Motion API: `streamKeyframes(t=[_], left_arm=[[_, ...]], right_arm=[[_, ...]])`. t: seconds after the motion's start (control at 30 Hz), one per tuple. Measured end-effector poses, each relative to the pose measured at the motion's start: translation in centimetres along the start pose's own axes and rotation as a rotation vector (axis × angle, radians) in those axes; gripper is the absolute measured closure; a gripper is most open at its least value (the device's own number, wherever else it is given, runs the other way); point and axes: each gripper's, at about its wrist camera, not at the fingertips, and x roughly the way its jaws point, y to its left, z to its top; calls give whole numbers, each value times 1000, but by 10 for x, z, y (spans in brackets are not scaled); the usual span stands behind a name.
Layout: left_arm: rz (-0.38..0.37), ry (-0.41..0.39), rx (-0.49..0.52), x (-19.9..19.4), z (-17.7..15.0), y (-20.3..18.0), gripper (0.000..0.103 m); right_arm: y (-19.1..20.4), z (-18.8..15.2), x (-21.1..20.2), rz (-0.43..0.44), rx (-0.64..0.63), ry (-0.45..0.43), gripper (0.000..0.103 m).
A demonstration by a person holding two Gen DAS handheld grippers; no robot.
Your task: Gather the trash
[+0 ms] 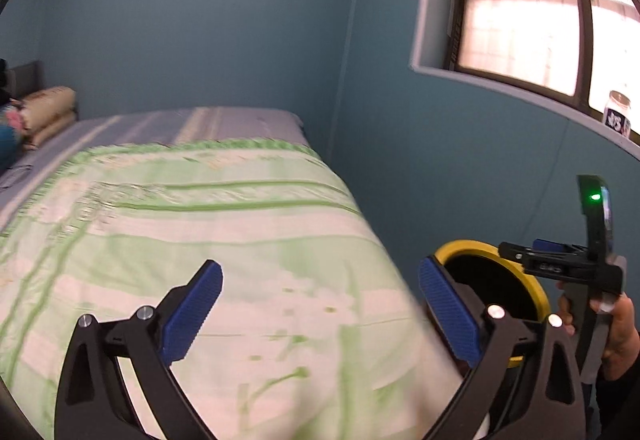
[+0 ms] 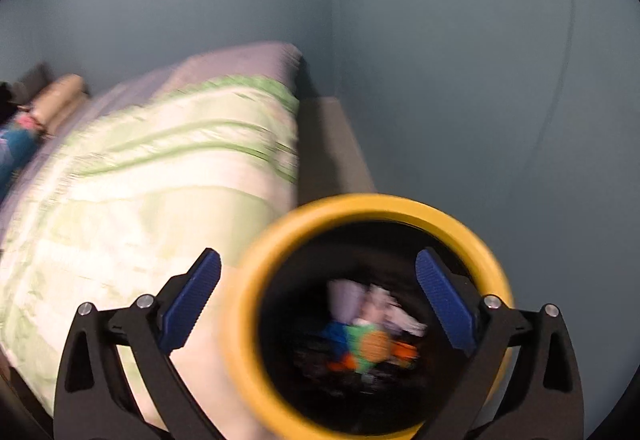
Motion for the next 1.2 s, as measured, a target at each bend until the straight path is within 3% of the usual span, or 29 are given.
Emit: streamKeyframes(t=[0.13,0.3,0.47,0.8,1.2], left_arm=[[74,-68,-33,-40,-1,26,8],[142,-157,-84,-85,-6,47,8],[188,-228,-109,-123,-14,49,8],[237,-283,-128,-156,-30,43,8],[220,-232,-125,-145,-36,38,8]], right_arm=[[48,3,-39,67,-35,-123,8],[93,3,-83,69,-28,-248,8],[125,-20,-119,73,-36,-369,8],[128,-47,-136,32,-17,-439,8],[127,-65,-132,25,-44,-463,8]])
